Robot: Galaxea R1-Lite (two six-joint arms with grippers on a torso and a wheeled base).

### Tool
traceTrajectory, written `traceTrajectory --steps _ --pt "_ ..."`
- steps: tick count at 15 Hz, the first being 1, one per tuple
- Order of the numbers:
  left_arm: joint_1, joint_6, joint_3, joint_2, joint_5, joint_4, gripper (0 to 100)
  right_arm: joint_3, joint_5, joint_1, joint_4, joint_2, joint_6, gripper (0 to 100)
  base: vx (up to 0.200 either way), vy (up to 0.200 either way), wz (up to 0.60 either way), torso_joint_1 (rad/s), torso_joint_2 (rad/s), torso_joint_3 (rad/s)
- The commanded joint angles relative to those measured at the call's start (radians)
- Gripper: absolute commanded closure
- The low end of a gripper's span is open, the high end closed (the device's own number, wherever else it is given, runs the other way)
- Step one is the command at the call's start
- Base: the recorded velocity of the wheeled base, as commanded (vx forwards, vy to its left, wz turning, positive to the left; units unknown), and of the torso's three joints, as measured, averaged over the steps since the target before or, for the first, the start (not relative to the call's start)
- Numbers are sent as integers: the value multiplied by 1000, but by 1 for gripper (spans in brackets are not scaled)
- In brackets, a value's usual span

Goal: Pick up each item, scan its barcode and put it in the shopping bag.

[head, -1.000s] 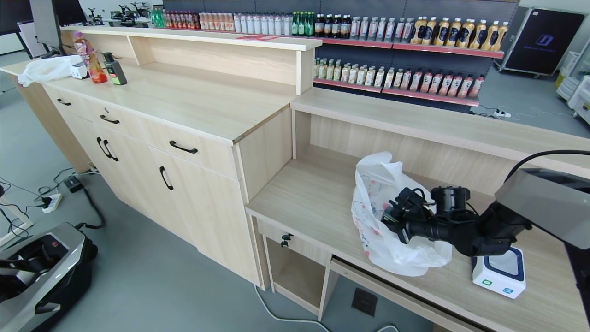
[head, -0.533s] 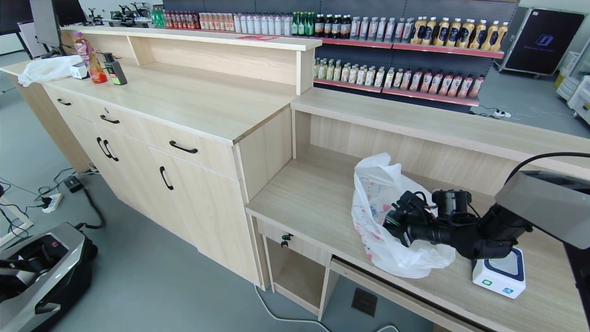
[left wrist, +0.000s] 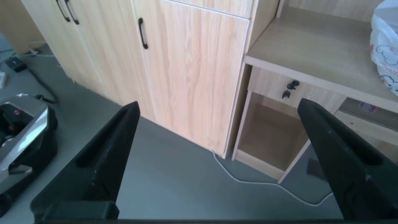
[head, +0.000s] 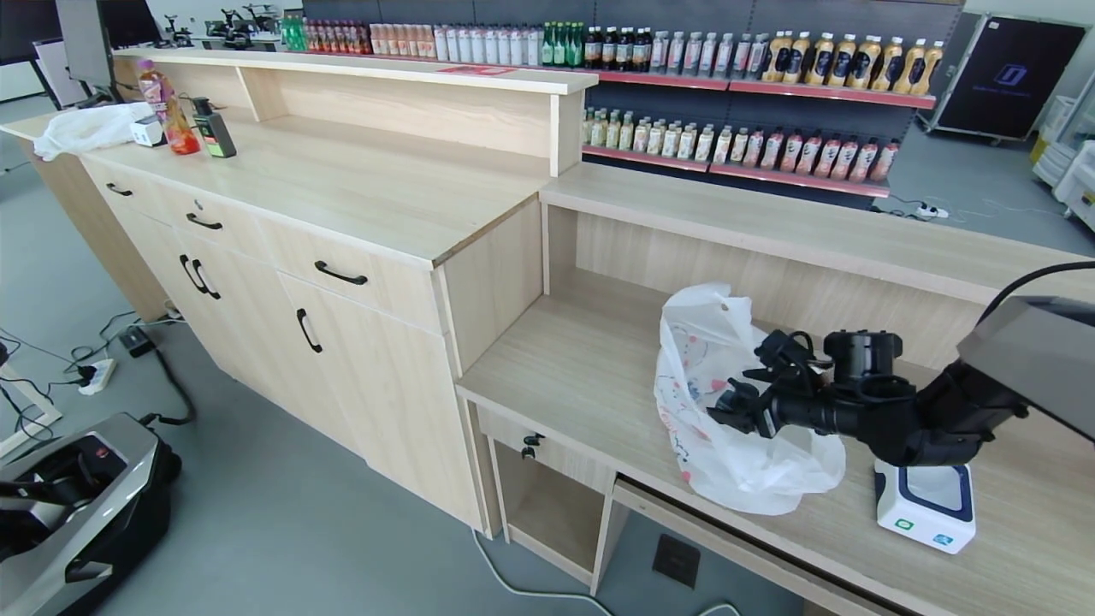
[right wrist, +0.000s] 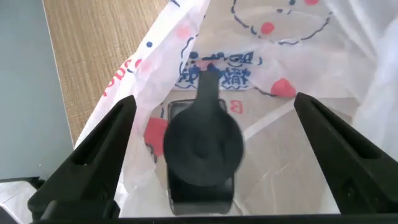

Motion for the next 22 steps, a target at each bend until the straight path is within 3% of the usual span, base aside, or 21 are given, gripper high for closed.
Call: traceTrajectory --steps 1,6,8,11,12,17,20,22 --pt "1 0 -2 0 0 0 0 14 -2 -17 22 -143 54 0 0 0 0 0 0 0" --pt "1 0 0 0 0 0 0 139 -3 -78 72 -429 98 0 0 0 0 0 0 0" --pt "1 0 -2 0 0 0 0 218 -5 -142 126 -591 95 0 0 0 0 0 0 0" --pt "1 0 0 0 0 0 0 468 -5 -371 240 -892 -26 0 0 0 0 0 0 0" --pt "1 0 -2 0 0 0 0 498 3 -469 302 -961 -103 0 0 0 -600 -7 -2 2" --pt "1 0 0 0 0 0 0 533 -23 -667 339 -1116 -80 0 0 0 -600 -1 1 5" --pt "1 0 0 0 0 0 0 594 -296 -805 348 -1142 -8 0 0 0 -600 2 -1 1" --pt "1 0 0 0 0 0 0 590 -394 -863 385 -1061 77 0 0 0 0 0 0 0"
